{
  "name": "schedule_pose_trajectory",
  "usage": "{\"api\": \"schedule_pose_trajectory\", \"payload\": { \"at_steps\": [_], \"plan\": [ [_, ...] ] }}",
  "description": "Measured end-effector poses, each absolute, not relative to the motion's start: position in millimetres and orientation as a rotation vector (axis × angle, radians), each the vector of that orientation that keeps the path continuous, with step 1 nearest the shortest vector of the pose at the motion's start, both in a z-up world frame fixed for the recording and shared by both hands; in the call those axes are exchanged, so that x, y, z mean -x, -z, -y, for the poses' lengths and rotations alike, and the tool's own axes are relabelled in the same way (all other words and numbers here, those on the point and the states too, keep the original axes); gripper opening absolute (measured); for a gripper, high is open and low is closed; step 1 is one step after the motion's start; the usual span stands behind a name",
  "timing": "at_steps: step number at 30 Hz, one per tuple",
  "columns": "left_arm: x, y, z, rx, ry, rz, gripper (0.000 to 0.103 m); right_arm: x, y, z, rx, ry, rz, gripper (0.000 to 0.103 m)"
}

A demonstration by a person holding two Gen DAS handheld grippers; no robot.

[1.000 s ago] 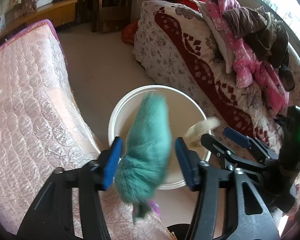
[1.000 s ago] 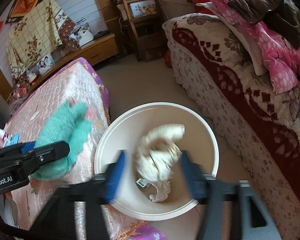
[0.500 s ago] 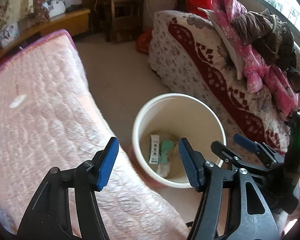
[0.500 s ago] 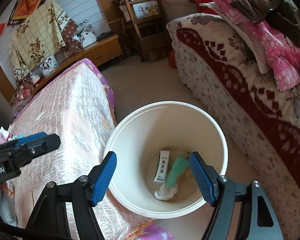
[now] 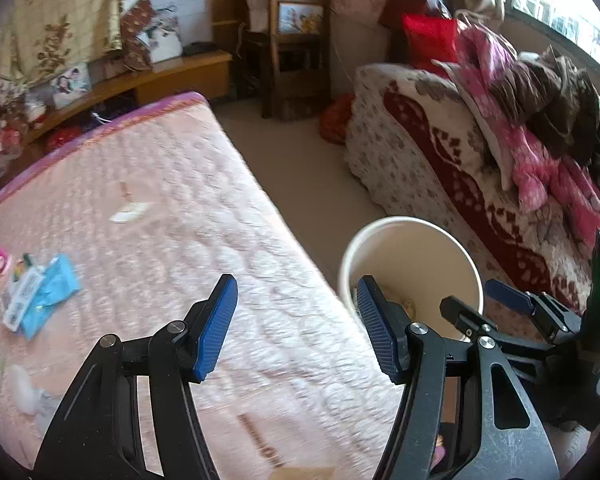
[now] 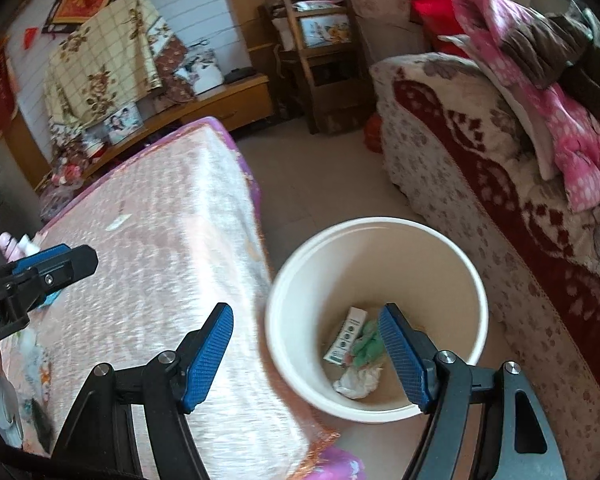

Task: Collect trash
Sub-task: 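Move both tools back over the bed toward the wrappers and sponge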

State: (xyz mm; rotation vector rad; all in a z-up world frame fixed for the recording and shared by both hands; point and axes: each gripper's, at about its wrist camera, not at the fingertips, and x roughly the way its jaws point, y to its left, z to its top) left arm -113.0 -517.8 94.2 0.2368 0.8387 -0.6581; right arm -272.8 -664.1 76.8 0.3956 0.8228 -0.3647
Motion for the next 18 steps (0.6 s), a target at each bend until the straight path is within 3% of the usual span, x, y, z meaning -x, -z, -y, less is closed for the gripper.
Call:
{"api": "schedule_pose_trajectory", "payload": {
  "at_steps": [18],
  "plan": [
    [91.4,-113.3,360.1,-0.120,0.446,-0.776,0.061,211.2,-106.4,522.0,-0.277,0.164,-0.805,0.073]
  ]
}}
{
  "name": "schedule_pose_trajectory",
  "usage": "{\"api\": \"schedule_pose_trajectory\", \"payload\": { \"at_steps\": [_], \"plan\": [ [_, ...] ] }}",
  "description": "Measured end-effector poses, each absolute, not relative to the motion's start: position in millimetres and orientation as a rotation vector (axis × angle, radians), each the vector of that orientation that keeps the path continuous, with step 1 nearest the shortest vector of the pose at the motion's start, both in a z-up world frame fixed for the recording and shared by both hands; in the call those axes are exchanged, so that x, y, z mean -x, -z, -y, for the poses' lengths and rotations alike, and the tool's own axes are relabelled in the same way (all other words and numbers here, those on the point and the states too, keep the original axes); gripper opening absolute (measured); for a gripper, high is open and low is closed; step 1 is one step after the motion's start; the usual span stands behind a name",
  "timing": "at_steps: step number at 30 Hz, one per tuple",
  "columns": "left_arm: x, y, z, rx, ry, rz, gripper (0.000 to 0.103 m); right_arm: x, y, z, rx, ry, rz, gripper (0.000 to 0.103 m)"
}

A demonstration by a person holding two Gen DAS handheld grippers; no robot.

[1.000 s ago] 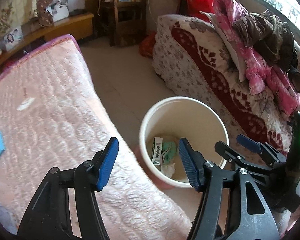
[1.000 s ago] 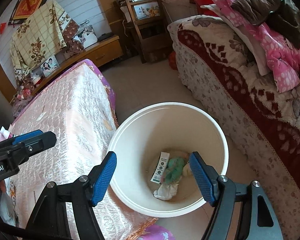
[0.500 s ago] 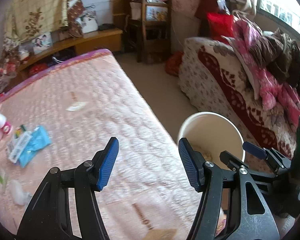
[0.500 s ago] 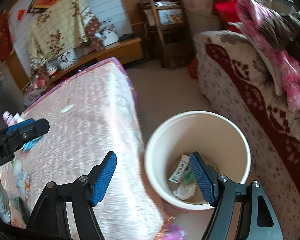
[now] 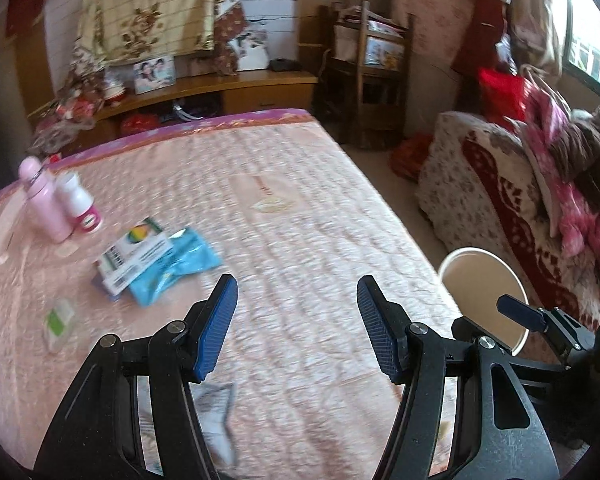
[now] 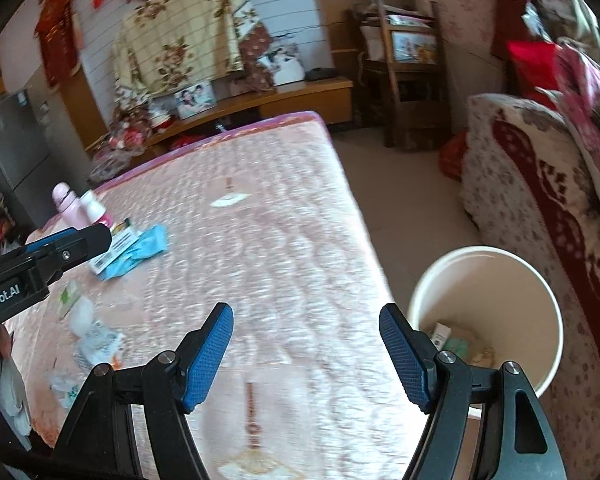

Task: Collect trash
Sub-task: 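Move both tools back over the bed toward the wrappers and sponge, then grasp the green-printed wrapper with the left tool while the right tool grasps the white sponge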

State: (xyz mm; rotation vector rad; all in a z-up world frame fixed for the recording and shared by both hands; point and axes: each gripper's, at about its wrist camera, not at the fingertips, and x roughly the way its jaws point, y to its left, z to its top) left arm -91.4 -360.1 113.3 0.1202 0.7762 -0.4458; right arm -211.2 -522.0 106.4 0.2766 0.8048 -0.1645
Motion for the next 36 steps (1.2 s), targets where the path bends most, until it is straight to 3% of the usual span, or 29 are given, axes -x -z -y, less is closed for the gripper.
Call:
{"api": "schedule_pose_trajectory", "payload": {
  "at_steps": [22,36],
  "plan": [
    [34.8,-59.2,132.1,0.017,0.226,-0.911,0.061,143.1,-95.0,368.4,-0.194,-0.216,-0.898,0.074],
    [-9.2,-16.7,62.2,0.022,0.272,-0.988,0.061,48.4,-41.5,243.4,-0.094,-0.419,-1.081,0.074]
  ]
}}
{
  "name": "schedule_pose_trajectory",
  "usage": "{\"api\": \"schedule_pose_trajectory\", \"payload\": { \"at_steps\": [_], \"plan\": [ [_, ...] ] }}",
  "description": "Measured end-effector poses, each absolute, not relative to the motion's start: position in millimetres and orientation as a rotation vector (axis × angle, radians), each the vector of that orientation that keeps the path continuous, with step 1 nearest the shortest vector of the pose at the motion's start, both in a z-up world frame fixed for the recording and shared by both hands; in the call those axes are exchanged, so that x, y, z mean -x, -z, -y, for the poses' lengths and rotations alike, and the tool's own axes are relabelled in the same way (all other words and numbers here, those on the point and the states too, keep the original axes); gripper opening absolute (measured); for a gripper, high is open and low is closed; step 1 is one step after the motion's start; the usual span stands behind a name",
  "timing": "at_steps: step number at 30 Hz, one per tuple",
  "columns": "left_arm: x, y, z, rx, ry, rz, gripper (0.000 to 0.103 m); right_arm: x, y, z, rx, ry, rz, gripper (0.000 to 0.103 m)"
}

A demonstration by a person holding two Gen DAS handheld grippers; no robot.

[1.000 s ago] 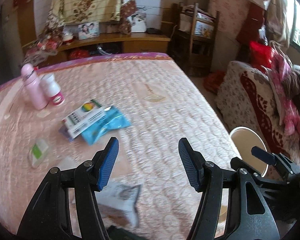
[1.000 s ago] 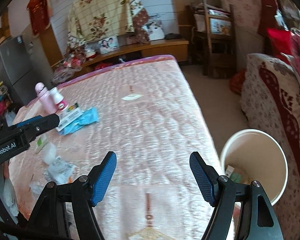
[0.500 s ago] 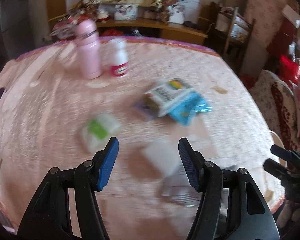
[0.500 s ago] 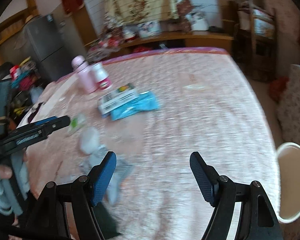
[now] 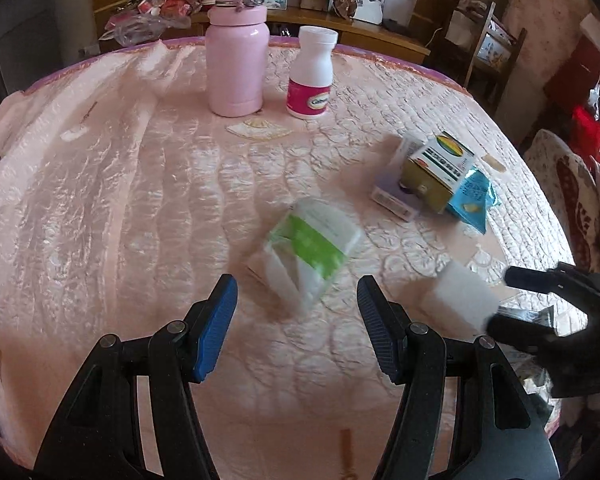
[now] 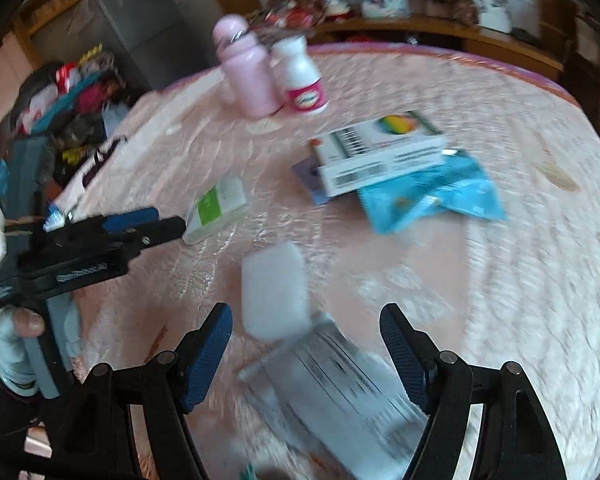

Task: Collect trash
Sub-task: 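Grasp the green-printed wrapper with the left tool while the right tool grasps the white sponge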

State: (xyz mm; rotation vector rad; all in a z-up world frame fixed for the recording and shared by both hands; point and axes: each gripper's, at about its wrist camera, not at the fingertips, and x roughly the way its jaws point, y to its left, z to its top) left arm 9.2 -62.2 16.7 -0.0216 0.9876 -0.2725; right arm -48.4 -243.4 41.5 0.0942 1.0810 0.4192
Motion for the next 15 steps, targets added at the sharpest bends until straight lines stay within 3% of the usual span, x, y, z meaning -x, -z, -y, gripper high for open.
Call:
{"api": "schedule_pose_trajectory", "payload": {
  "at_steps": [4,5,6,7,15],
  "plan": [
    [-18.1,-11.9,59.2,0.027,0.293,-0.996,0.061,23.2,-22.9,219.0,-0.052,-0.414,-1.142,0.074],
    [-20.3,-10.2,60.4,0.021,0.298,-0.998,0.061,19.1,-18.7,214.9,-0.039,-0.413,-1.153,0.066],
    [-21.9,-8.8,61.7,0.016,0.305,-0.999,0.061,16.9,-17.1,213.0,-0.031,-0.417,-1.155,0.045],
    [-23.8,-6.8,63.7,0.010,0.313,-0.999,0.061,15.8,-15.8,211.5,-0.031,-0.435,-1.154,0.038],
    [-42.3,8.8,94.5,-0.078,0.380,-1.000,0.062,20.9,-42.4,245.1,-0.097,-0.420,-1.080,0.037]
  ]
}}
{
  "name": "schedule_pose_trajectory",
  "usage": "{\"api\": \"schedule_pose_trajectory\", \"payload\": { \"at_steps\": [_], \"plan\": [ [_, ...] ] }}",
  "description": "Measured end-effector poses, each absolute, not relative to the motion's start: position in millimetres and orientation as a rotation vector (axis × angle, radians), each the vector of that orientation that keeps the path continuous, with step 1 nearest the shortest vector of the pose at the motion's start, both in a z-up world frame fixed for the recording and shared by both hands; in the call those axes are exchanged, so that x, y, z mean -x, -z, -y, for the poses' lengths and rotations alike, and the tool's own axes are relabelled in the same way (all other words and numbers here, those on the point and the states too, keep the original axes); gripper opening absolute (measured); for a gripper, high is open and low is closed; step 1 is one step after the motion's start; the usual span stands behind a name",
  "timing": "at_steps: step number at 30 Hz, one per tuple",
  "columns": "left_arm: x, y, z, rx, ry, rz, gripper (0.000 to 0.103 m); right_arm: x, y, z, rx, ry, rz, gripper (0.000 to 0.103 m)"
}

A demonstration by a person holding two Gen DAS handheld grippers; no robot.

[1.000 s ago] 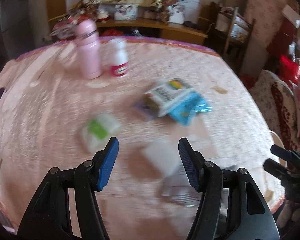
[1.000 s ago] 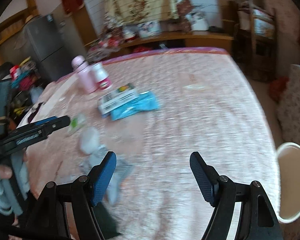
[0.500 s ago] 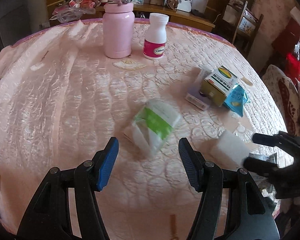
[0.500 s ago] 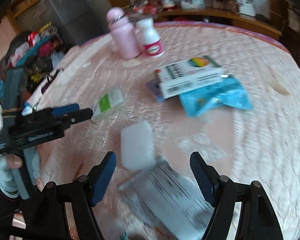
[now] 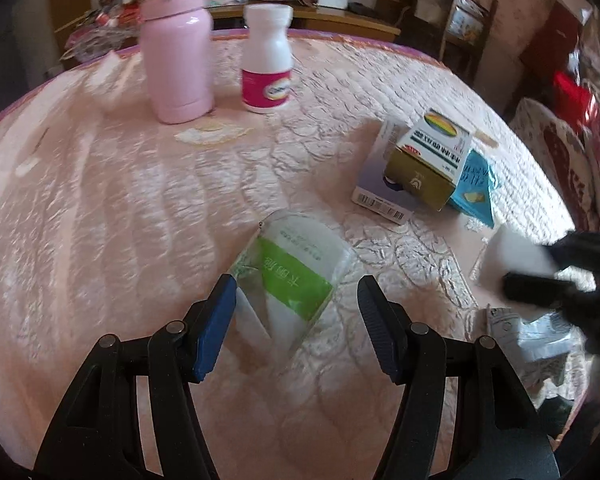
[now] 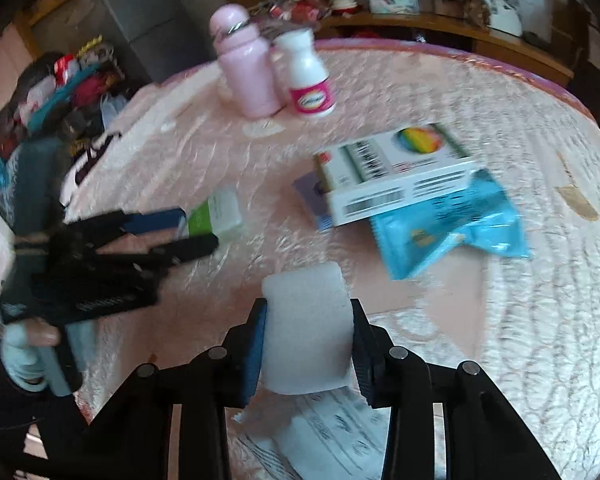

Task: Collect trash
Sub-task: 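Grasp the green-printed wrapper with the left tool while the right tool grasps the white sponge, then carry the wrapper and sponge with both tools toward the bucket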

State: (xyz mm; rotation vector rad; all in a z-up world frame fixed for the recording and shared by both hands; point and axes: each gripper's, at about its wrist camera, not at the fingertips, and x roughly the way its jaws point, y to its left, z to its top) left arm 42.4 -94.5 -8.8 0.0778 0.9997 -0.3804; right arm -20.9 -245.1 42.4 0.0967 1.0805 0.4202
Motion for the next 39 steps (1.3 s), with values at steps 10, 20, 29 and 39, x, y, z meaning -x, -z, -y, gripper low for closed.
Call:
{"api": "schedule_pose_trajectory", "payload": {
  "at_steps": [10,20,29,39],
  "plan": [
    [-59.0,15.9,119.3,-0.207,0.309,-0.984,0.061,32.9,-58.3,282.0,-0.160,-0.369,-1.050,0.037],
    [-34.9,-18.9,96.3,0.004,0.381,-0.969,0.027,63.3,-69.9,303.9,-0.185,-0.355,-1.001,0.037],
    [13.8,-65.6,161.3,-0.049,0.477,-0.882,0.027,97.3,-85.7,350.4,-0.213,-0.285,-0.945,0.037],
    [48.8,-81.8,260.6,-0.123,0.571,-0.854,0.027,140.2,-100.0,421.7,-0.234,-0.168,-0.899,0.037]
  ]
}}
